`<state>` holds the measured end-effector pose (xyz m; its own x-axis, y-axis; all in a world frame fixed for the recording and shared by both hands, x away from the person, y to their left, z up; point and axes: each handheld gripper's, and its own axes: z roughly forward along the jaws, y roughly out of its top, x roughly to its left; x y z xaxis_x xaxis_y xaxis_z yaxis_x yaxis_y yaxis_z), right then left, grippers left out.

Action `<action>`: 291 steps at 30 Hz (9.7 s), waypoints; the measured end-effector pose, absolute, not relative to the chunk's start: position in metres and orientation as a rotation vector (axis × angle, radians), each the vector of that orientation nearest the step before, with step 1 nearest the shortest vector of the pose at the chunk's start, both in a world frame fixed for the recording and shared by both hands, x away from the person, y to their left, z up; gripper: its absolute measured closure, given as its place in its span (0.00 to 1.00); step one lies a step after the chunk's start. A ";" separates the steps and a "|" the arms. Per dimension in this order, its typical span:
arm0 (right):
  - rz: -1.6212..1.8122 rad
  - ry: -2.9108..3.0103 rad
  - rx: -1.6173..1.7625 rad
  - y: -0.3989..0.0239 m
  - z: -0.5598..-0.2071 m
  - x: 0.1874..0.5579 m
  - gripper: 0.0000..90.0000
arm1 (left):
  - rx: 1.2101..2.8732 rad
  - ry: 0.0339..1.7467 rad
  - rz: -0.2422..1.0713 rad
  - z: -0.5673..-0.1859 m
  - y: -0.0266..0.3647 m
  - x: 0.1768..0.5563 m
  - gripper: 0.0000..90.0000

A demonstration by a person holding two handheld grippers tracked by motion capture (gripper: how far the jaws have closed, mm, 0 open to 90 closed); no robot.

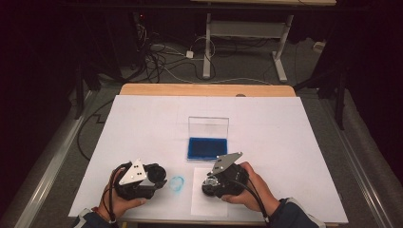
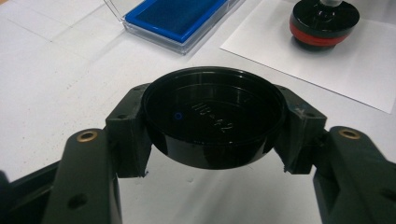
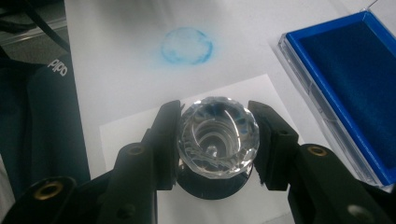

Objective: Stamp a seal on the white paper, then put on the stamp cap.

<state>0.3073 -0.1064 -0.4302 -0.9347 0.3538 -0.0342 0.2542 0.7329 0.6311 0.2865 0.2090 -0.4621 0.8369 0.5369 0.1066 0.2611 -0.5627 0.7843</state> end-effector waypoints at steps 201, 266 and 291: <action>1.407 2.496 0.522 -0.136 -0.356 0.309 0.64 | 2.162 0.443 0.279 -0.456 0.137 0.299 0.41; 1.423 2.647 0.522 -0.101 -0.387 0.314 0.64 | 2.178 0.403 0.342 -0.451 0.111 0.293 0.40; 1.364 2.734 0.525 -0.098 -0.397 0.316 0.64 | 2.285 0.332 0.409 -0.456 0.105 0.288 0.40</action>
